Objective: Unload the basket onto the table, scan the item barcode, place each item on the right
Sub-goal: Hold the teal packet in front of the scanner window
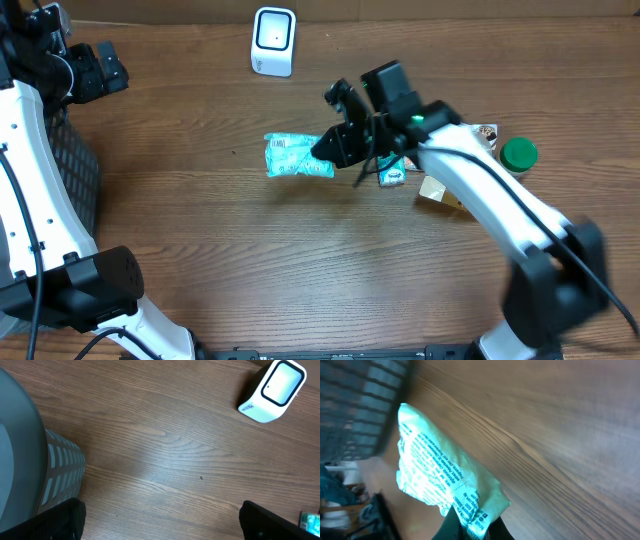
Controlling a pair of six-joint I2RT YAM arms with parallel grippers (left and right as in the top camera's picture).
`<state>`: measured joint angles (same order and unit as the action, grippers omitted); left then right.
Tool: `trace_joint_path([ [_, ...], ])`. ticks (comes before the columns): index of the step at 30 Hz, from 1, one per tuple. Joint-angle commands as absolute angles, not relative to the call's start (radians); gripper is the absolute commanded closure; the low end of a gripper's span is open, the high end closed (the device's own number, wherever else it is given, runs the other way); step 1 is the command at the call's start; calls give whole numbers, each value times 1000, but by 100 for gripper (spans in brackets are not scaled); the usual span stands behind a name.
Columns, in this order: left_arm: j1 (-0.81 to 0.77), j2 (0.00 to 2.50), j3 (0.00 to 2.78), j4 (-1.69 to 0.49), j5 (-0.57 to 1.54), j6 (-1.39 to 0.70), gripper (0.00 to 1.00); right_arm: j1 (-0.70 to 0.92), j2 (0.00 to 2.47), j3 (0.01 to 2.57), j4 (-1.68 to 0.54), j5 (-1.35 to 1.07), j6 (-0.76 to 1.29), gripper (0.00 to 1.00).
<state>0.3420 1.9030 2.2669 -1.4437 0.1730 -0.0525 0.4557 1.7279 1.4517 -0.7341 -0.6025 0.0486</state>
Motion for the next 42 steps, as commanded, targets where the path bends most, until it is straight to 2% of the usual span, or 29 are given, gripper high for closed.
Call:
trace_joint_path([
  [1,339,1903,2273,-1440,184,-59,0,464,1606,1484,-762,-631,-9,96],
  [10,339,1903,2273,-1440,184,-59,0,464,1530,1483,-848,-624,23,96],
  [15,339,1903,2273,-1440,184,-59,0,465,1542,1496,-853,-442,140,96],
  [22,339,1903,2273,-1440,184,-59,0,467,1693,1721,-863,-79,101,96],
  [27,339,1903,2273,-1440,184,-59,0,510,1840,1787,-599,245,-125,96],
  [31,339,1903,2273,-1440,184,-60,0,548,1965,1787,-286,421,-436,96],
  [36,339,1903,2273,-1440,184,-59,0,568,2112,1787,53,455,-909,96],
  [40,339,1903,2273,-1440,184,-59,0,574,2217,1787,265,455,-1162,96],
  [42,339,1903,2273,-1440,184,-60,0,574,2262,1787,369,456,-1227,96],
])
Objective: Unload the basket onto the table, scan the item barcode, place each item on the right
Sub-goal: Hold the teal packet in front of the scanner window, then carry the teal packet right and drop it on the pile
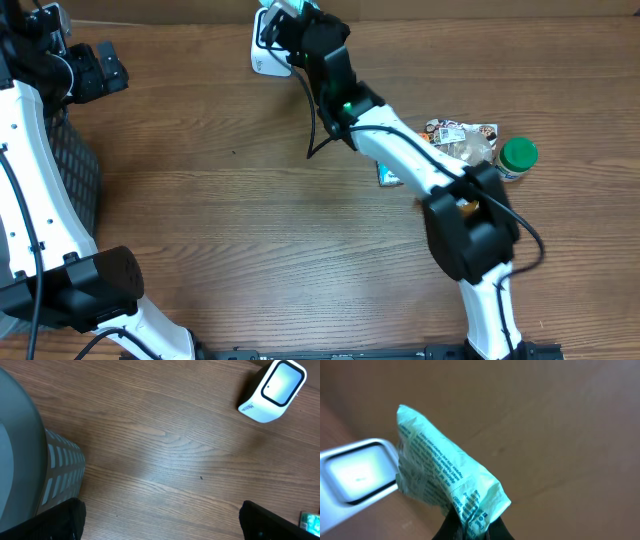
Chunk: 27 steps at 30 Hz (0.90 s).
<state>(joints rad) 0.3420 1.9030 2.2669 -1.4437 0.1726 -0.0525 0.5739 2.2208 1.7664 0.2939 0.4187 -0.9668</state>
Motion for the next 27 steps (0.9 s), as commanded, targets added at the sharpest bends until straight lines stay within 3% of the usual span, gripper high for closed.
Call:
trace_joint_path([
  [1,339,1903,2273,-1440,184,-59,0,574,2302,1787,462,456,-1275,96],
  [7,339,1903,2273,-1440,184,-59,1,574,2396,1787,580,424,-1420,96],
  [27,339,1903,2273,-1440,184,-59,0,583,2437,1787,661,423,-1420,96],
])
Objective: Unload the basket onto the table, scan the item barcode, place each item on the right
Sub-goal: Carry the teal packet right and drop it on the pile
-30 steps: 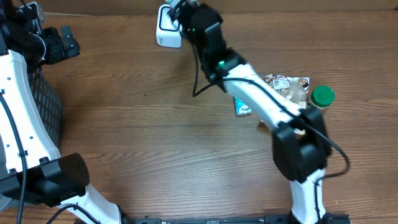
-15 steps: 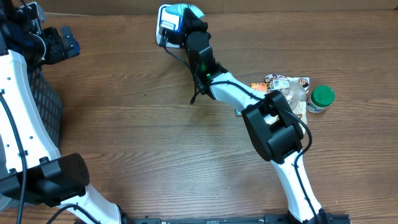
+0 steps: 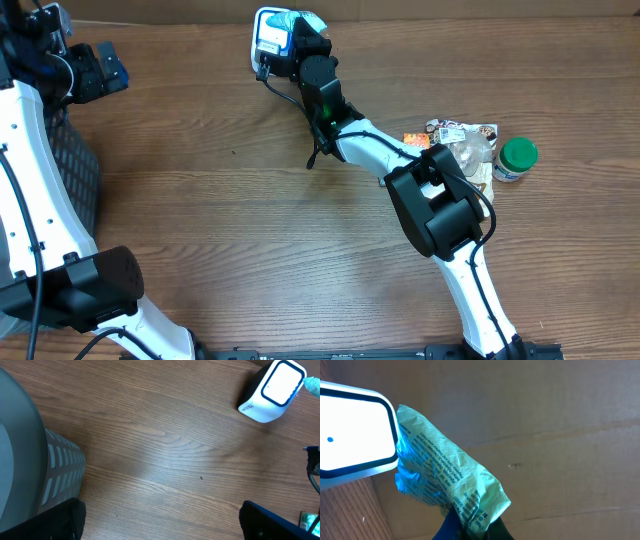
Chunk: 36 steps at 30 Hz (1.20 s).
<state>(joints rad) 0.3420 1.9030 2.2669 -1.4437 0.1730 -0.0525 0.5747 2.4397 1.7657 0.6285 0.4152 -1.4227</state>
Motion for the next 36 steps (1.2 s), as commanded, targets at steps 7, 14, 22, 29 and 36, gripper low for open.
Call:
trace_joint_path([
  [7,339,1903,2273,-1440,184,-59,0,608,2374,1787,665,479,-1342,96],
  [14,339,1903,2273,-1440,184,-60,0,626,2199,1787,427,570,-1052,96],
  [22,339,1903,2273,-1440,184,-59,0,624,1877,1787,-248,426,-311,96],
  [29,339,1903,2273,-1440,184,-59,0,589,1678,1787,-800,288,205,96],
  [36,339,1903,2273,-1440,184,-59,0,463,1694,1742,-1179,244,424,96],
])
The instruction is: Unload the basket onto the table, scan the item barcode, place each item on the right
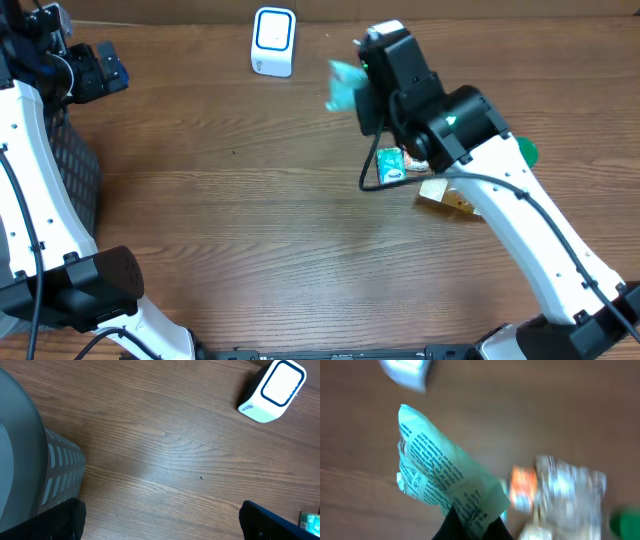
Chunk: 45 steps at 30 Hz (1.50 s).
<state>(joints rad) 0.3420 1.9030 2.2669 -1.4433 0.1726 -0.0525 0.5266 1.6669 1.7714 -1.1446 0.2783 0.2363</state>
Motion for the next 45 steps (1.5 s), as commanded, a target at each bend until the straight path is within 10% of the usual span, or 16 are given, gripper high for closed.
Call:
trace_joint_path([
  [1,339,1903,2273,-1440,184,-59,0,440,1699,1723,-1181,226,423,96],
  [15,339,1903,2273,-1440,184,-59,0,107,1719,1330,-780,11,423,94],
  [24,339,1903,2273,-1440,184,-59,0,72,1719,1268,-791,12,419,69],
  [36,339,1903,2273,-1440,184,-59,0,72,1707,1323,-817,-186,283,9],
  [45,339,1903,2273,-1440,184,-59,0,72,1517,1369,-895,-269,226,6],
])
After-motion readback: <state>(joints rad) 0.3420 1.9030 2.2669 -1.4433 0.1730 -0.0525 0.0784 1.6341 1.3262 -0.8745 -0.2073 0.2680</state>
